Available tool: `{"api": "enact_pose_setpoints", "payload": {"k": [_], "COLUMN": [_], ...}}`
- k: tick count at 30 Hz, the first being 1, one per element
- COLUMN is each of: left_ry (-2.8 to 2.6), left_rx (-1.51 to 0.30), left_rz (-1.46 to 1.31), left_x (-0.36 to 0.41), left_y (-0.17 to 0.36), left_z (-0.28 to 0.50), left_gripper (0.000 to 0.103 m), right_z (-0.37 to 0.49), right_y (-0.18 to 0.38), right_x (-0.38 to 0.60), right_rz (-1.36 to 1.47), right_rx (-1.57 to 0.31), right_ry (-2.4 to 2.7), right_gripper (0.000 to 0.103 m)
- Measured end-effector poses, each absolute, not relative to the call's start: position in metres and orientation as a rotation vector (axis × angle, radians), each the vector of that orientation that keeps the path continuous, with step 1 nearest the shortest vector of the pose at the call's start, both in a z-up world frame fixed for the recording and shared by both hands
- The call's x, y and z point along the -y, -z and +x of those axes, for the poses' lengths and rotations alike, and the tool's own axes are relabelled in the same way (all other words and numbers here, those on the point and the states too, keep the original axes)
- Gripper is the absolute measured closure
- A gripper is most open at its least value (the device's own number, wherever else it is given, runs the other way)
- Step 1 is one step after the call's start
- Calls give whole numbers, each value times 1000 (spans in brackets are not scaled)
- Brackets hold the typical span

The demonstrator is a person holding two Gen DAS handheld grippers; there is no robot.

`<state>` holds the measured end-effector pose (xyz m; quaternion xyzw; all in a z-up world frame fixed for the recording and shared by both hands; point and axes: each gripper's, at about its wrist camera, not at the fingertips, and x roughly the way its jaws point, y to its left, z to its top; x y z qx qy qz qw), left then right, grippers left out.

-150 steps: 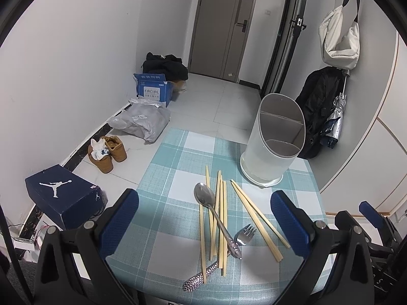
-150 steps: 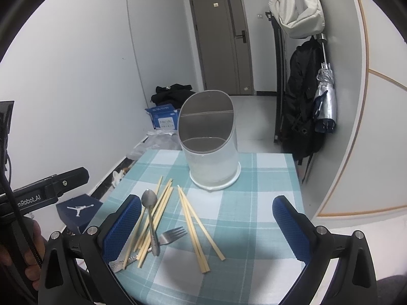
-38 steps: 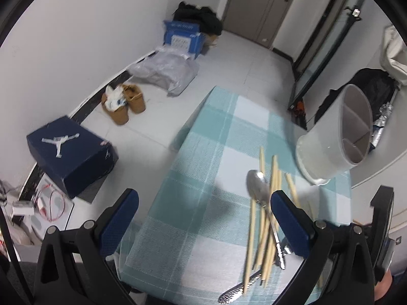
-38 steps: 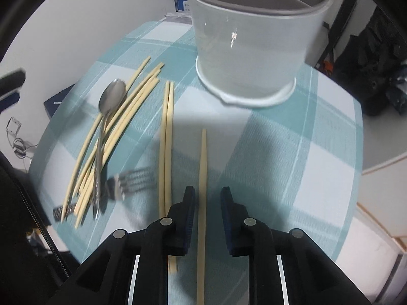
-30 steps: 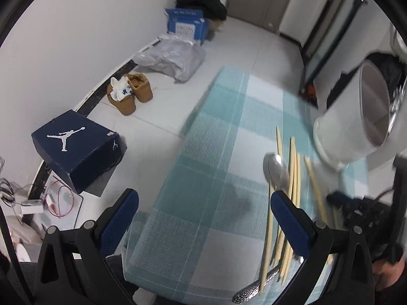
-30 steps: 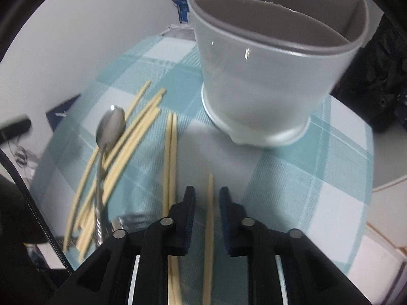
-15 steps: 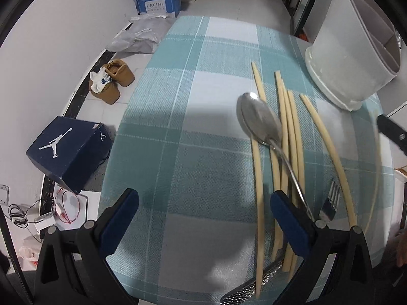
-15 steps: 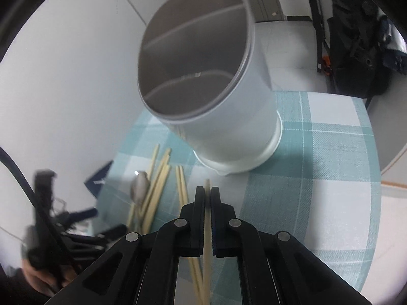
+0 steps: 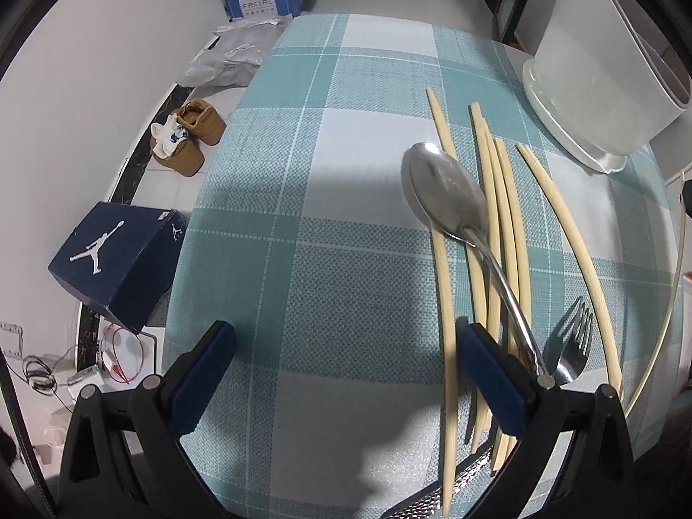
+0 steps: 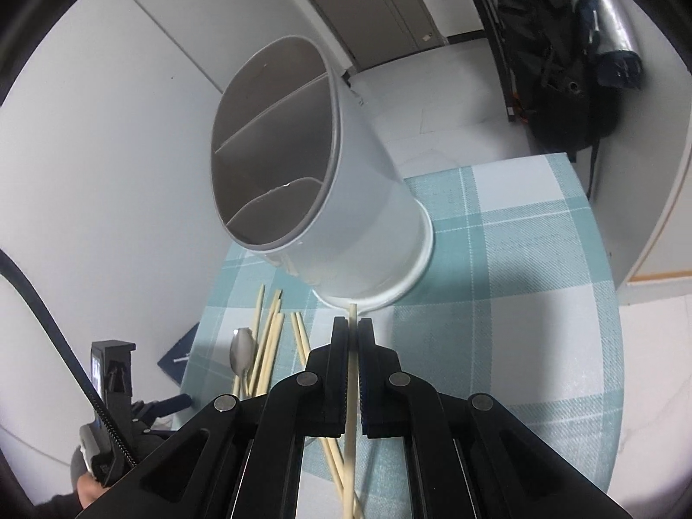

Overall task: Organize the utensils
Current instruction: 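Close the left tool on another chopstick while the right tool lifts its chopstick, then raise both held chopsticks up toward the white utensil holder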

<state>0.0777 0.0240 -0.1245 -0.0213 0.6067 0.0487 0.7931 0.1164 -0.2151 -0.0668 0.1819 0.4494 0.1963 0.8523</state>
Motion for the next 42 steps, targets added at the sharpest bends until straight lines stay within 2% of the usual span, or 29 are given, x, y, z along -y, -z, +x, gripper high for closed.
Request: {"api": "enact_pose_setpoints", "payload": {"k": [4,7,9,11,28,34,36,38,39,42], "left_ry": [-90,-48,-26,-24,11,35,55,68,71,57], "left_rx": [-1314,-1311,-1305,-1303,-1267,-1249,-1245,-1246,-1248,-1246], "left_rz": [-26,-4,-2,-9,16,13,21,15,6,-10], "left_x": [-22,-20,-20,-23,-33,-27,-21,-17,-16,-18], "left_y": [124,121,119,118,120,115,114,113,113,111], "left_z": [79,82,84,87,127,132,129,127,126,126], "left_gripper": [2,14,26,29,33,64,83,95,99,100], "right_z": [113,115,114,113,124,124,125,125,126,124], "right_y": [65,70,69,71,76,75,75,76,75,73], "right_x": [215,212,213,214,204,202,201,200,200,200], "right_rz": [373,386,390,382,362,342,339,340,340,342], "right_rx": [-939,-939,-941,-939,-947,-945,-949,-949,-950,-943], "right_ry": [-413,-411,-410,-410,-411,-411,-410,-408,-406,-407], "right_gripper": [100,100,100,100,100,100,100,100,100,100]}}
